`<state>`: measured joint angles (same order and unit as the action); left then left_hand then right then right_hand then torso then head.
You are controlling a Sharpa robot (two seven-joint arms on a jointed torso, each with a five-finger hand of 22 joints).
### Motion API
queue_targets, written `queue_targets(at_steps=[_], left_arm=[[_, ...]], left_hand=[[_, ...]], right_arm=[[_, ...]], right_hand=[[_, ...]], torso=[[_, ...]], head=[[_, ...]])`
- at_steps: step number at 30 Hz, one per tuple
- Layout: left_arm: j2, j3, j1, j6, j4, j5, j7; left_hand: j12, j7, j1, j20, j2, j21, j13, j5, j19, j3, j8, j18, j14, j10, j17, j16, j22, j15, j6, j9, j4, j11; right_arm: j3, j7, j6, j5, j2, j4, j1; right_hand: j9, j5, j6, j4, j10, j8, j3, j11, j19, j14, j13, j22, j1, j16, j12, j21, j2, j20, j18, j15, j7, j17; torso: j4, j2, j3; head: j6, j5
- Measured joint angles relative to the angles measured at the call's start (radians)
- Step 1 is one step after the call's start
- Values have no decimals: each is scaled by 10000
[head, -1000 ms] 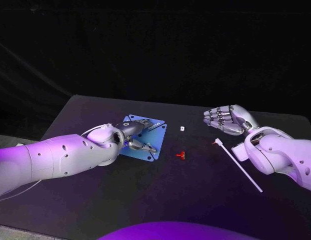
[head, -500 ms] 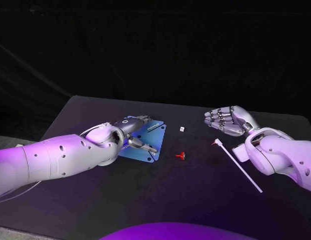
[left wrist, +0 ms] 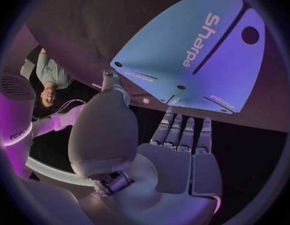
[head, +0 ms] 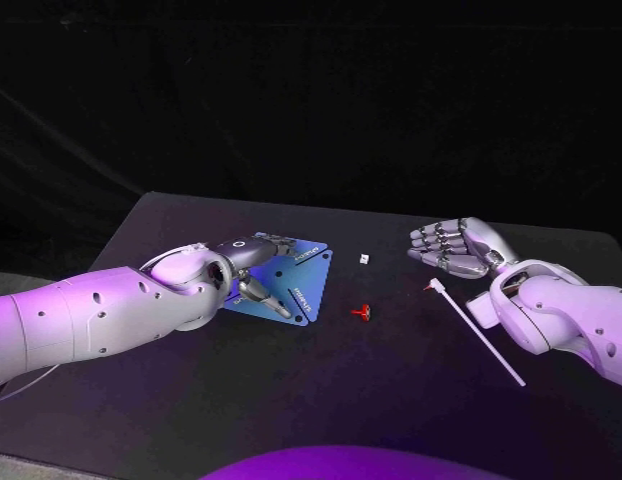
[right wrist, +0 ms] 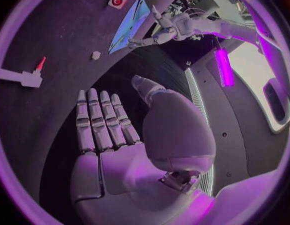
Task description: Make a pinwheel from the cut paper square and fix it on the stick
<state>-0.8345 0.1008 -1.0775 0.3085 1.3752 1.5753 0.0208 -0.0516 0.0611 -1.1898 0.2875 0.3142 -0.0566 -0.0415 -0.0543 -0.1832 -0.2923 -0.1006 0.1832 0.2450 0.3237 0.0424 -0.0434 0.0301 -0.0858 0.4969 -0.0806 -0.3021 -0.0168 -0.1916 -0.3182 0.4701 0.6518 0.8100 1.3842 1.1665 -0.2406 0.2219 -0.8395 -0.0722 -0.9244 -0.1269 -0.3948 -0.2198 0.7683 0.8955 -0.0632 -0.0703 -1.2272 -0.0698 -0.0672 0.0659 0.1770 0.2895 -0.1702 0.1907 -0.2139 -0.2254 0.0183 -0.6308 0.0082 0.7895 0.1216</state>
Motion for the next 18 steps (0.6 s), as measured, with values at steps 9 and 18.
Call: queue_targets(at_steps=[9,18], left_arm=[[-17,-15,-59,-463,-342,932,-377],[266,-13,-59,-351,-689,1264,-655]], left_hand=[[288,-720,-38,22,5,307,194,0,904,0,650,-374,-1258,-1464,-223,205,-113,157,-2303,395,0,530],[334,-1566,-38,2,5,352,242,0,993,0,793,-527,-1593,-2146,-257,243,-121,212,-3544,586,0,435]], right_arm=[[0,219,-27,707,-37,-74,-43],[0,368,-31,1094,-49,-77,-56]], right_hand=[[206,-108,217,37,352,45,829,-71,-857,-277,0,118,-86,0,0,-41,-87,4,0,72,37,326],[234,-108,232,4,388,45,926,-108,-992,-313,-1,118,-133,0,0,-41,-138,2,0,109,52,376]], torso=[[0,-15,-6],[-18,-46,-40]], head=[[-24,28],[-65,19]])
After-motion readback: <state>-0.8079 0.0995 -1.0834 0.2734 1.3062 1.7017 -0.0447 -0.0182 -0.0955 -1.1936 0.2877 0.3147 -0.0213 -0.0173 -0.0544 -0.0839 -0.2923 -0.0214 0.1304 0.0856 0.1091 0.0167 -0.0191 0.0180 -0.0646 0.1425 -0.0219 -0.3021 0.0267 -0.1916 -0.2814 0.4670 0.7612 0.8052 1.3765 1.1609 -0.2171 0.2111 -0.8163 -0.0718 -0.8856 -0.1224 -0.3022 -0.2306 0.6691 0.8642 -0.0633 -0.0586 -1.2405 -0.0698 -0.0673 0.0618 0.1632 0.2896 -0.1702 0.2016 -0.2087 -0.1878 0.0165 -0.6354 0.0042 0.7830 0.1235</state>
